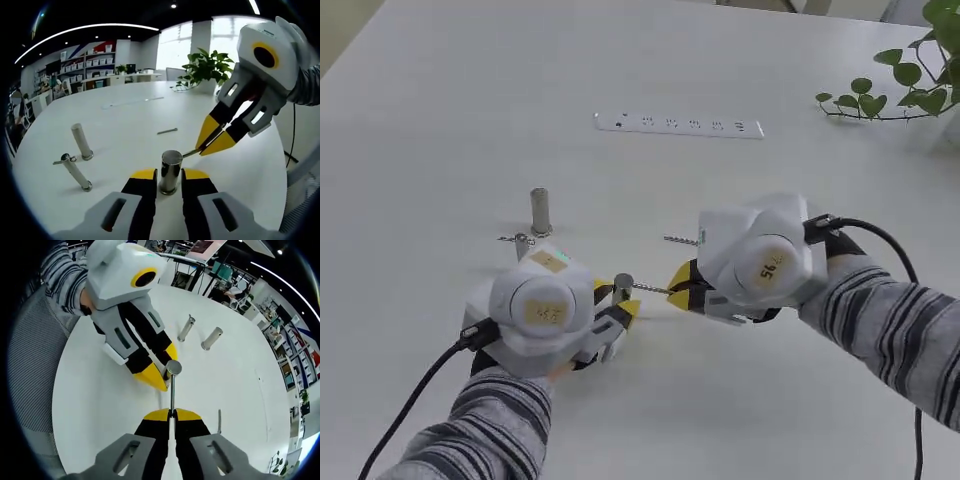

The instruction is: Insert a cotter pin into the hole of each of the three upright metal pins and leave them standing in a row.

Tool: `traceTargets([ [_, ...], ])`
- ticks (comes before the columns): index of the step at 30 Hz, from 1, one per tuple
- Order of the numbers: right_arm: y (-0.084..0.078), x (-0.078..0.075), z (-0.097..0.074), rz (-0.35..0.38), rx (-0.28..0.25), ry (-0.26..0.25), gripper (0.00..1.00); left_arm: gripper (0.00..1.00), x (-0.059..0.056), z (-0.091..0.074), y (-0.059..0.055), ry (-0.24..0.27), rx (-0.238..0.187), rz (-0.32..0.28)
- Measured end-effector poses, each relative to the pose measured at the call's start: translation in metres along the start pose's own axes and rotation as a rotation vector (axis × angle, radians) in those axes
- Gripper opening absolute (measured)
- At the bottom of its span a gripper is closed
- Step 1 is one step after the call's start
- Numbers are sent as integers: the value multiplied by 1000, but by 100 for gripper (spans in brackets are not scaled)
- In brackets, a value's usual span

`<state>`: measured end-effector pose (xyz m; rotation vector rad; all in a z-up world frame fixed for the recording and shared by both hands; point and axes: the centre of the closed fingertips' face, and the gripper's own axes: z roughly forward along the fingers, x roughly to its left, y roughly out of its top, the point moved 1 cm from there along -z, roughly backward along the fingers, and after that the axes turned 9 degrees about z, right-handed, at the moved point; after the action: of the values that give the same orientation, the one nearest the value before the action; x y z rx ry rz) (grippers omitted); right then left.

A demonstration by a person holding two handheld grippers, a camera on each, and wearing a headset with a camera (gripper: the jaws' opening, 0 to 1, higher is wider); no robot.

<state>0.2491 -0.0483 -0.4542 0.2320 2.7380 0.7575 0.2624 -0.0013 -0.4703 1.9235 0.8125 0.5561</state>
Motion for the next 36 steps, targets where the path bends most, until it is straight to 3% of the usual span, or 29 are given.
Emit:
traceTargets([
  [6, 2, 0, -1, -13, 4, -2, 0, 11, -1, 3, -3, 1, 13, 7],
  [36, 17, 2, 0, -31, -13, -2, 0, 10, 0, 6, -9, 14, 25, -9],
])
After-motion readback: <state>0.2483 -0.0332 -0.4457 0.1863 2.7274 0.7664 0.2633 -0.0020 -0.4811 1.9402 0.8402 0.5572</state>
